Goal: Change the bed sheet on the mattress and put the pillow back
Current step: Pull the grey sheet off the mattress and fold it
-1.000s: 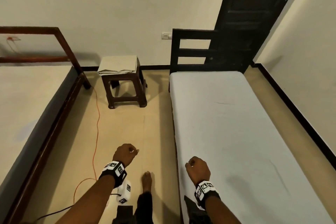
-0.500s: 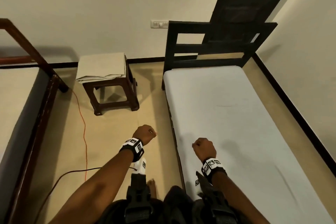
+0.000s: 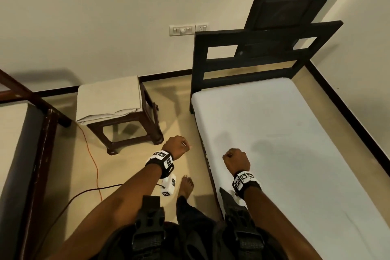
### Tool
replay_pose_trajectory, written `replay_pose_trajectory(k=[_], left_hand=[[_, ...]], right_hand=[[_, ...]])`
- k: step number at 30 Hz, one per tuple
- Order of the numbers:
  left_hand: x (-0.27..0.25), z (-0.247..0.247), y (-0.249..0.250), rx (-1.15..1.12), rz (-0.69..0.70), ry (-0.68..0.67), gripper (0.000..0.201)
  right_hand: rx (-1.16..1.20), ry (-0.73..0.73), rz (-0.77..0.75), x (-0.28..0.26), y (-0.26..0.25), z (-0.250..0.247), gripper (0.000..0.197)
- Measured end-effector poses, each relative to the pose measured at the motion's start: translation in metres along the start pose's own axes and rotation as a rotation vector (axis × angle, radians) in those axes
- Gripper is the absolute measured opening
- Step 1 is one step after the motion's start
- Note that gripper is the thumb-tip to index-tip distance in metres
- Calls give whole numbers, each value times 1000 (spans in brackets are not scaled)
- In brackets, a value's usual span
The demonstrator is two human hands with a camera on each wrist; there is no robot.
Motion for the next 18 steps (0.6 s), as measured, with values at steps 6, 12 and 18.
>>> replay_pose_trajectory(k=[6,12,18], left_hand=[[79,-71,13,51,-48,25,12],[151,-89,53,140,-15,-60,9],[238,-85,90,184,-2,-172,11]], right_hand=[[42,0,17,86,-47,-9,9],[96,21,79,155,-68,-19,11],[82,10,147,232,-69,-19,14]])
Point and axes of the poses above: each hand's wrist, its own x-axis towards the middle knuckle, its own z-axis out of the palm, y = z × x, the point moved 10 cm from there along x, towards the middle knuckle, and after that the axes turned 10 degrees about -z, right-handed, at the moved point
